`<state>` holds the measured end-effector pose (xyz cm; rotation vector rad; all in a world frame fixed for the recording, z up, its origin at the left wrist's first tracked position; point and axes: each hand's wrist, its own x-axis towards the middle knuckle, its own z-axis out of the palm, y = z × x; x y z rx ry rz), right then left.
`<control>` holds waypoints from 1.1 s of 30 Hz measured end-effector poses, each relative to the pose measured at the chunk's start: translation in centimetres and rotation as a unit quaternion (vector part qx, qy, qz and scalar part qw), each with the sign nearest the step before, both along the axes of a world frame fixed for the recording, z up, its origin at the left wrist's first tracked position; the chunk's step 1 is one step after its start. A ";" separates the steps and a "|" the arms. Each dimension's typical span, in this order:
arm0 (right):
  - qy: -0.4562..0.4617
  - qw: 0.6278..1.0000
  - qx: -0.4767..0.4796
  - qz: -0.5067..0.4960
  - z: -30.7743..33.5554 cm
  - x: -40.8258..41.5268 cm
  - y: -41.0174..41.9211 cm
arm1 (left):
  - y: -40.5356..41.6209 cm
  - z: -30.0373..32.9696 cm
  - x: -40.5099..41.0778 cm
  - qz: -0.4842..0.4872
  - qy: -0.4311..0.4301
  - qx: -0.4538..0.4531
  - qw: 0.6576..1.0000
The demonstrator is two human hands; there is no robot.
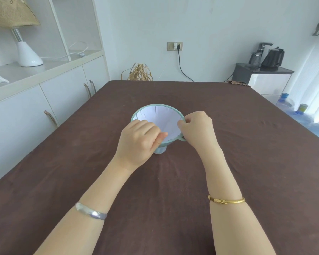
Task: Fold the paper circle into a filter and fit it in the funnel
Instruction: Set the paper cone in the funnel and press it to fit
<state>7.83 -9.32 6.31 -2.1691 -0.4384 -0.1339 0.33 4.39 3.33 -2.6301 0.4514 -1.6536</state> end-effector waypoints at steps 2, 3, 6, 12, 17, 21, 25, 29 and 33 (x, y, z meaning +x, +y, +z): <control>-0.005 1.000 -0.001 0.002 -0.1 0.0 0.1 | 0.0 -0.1 0.3 0.000 -0.024 0.002 1.000; -0.006 1.000 -0.001 0.004 -0.1 0.1 0.1 | 0.1 -0.2 0.5 -0.006 -0.031 -0.001 0.999; -0.009 1.000 0.008 0.006 -0.1 0.2 0.1 | 0.1 -0.1 0.8 -0.028 -0.035 -0.027 0.999; 0.001 0.999 0.039 0.002 0.0 0.2 0.0 | 0.6 0.5 1.4 -0.064 -0.016 -0.046 0.997; 0.010 0.998 0.054 0.003 -0.2 0.3 0.2 | 0.2 0.4 1.5 -0.053 -0.036 -0.026 0.998; 0.008 0.998 0.055 0.000 -0.2 0.2 0.1 | 0.1 0.2 1.6 -0.054 -0.040 -0.026 0.997; 0.016 0.999 0.052 0.001 -0.2 0.2 0.1 | 0.3 0.1 1.7 -0.049 -0.048 -0.023 0.997; 0.012 0.999 0.051 -0.001 -0.2 0.3 0.0 | 0.3 0.2 1.8 -0.026 -0.061 -0.011 0.998; 0.021 0.998 0.051 -0.002 -0.3 0.3 -0.1 | 0.2 0.4 2.1 -0.020 -0.063 0.000 0.998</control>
